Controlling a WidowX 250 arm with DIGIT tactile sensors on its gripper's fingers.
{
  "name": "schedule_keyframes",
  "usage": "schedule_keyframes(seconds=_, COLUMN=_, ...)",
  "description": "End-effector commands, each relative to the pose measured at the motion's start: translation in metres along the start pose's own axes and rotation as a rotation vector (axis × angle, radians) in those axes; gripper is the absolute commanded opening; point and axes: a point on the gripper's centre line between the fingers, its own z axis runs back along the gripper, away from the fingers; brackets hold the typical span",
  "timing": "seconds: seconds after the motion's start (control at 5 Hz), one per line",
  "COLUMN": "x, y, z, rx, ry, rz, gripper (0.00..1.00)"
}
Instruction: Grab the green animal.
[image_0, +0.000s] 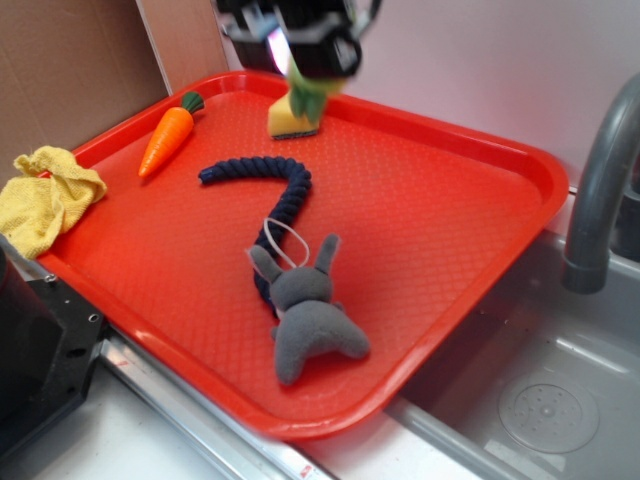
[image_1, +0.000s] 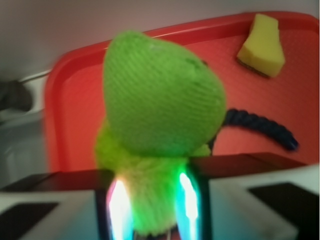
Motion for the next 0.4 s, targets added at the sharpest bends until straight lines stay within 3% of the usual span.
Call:
schedule_keyframes(seconds=0.0, x=-0.008, y=0.014, z=0.076, rx=0.044, ry=0.002, rz=0.106, gripper=0.00)
schedule_keyframes(seconds=0.2, x=-0.007, y=0.034, z=0.069, rx=0.088, ry=0.019, rz=0.157, gripper=0.00)
